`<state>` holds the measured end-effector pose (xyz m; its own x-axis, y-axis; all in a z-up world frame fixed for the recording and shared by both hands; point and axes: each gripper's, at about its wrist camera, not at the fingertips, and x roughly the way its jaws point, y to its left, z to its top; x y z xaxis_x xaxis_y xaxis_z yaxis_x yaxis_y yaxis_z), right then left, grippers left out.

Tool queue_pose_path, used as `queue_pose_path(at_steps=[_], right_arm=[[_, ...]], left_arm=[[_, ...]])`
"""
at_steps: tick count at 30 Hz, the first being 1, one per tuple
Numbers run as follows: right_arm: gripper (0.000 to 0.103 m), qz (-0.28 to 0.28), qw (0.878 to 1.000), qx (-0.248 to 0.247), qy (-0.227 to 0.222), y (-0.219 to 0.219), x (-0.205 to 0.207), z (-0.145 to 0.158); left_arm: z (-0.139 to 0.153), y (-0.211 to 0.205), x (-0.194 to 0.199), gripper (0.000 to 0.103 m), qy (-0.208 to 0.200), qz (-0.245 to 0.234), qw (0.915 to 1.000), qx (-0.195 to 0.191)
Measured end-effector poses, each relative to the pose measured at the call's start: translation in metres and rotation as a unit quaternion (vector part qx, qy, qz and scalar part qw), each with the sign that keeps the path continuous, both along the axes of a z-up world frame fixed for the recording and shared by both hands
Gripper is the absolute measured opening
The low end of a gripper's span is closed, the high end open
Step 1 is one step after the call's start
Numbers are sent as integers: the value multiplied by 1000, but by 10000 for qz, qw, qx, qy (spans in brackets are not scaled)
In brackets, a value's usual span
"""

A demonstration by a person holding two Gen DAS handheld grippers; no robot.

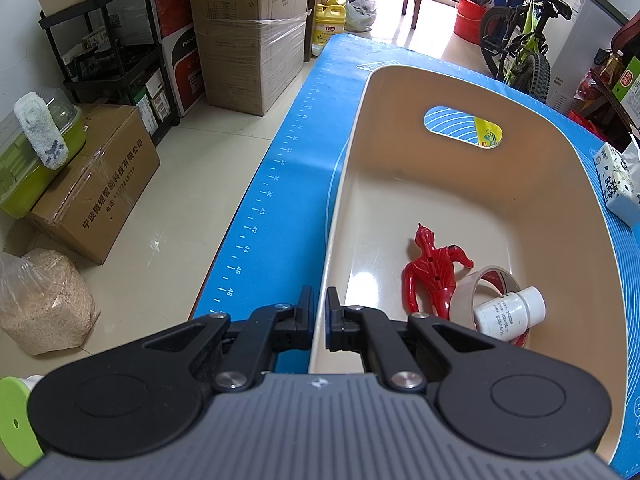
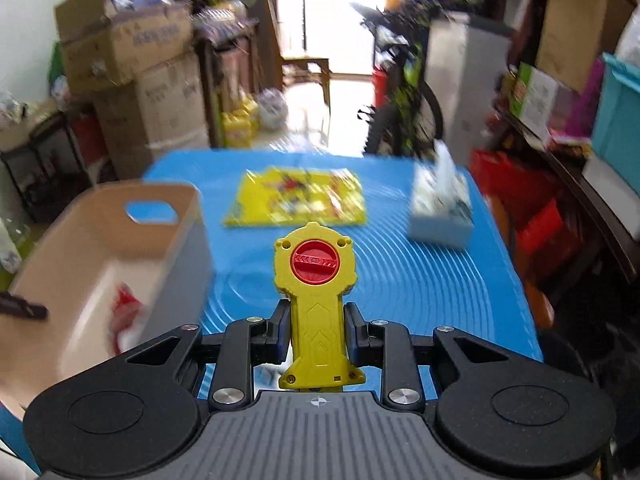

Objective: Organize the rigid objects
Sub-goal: 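Carry the yellow toy into the basket and open the right tool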

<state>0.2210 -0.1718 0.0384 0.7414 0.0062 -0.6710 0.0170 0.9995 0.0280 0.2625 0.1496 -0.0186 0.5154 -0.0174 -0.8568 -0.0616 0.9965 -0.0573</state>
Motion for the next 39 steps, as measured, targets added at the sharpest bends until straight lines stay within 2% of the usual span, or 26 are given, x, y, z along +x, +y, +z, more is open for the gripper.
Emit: queue_pose_path(at_steps=[8,13,16,27,35,37,39], right_arm=[[37,603,9977,112,-305,50,39,21],[37,1075,9938,73,-288,90,55,20],[37,1380,9901,-127,-230,115,57,14],[37,1963,9786,-176,587,166,68,-35],[37,1952,9712,-363,1320,175,74,-71],[38,1969,9704,-422,1331,177,73,-74],[44,1956,9714,-480,1258,179,70,-74]], left_arm=[[0,-1,0,6,3,-3,10000,-6],[0,-2,0,6,3,-10,10000,0],[0,-3,1,6,4,-11,10000,1],[-1,-3,1,6,3,-18,10000,17],[-1,-3,1,6,3,-18,10000,9],[-2,-4,1,6,-2,-24,10000,12],[-2,-4,1,6,2,-27,10000,20]])
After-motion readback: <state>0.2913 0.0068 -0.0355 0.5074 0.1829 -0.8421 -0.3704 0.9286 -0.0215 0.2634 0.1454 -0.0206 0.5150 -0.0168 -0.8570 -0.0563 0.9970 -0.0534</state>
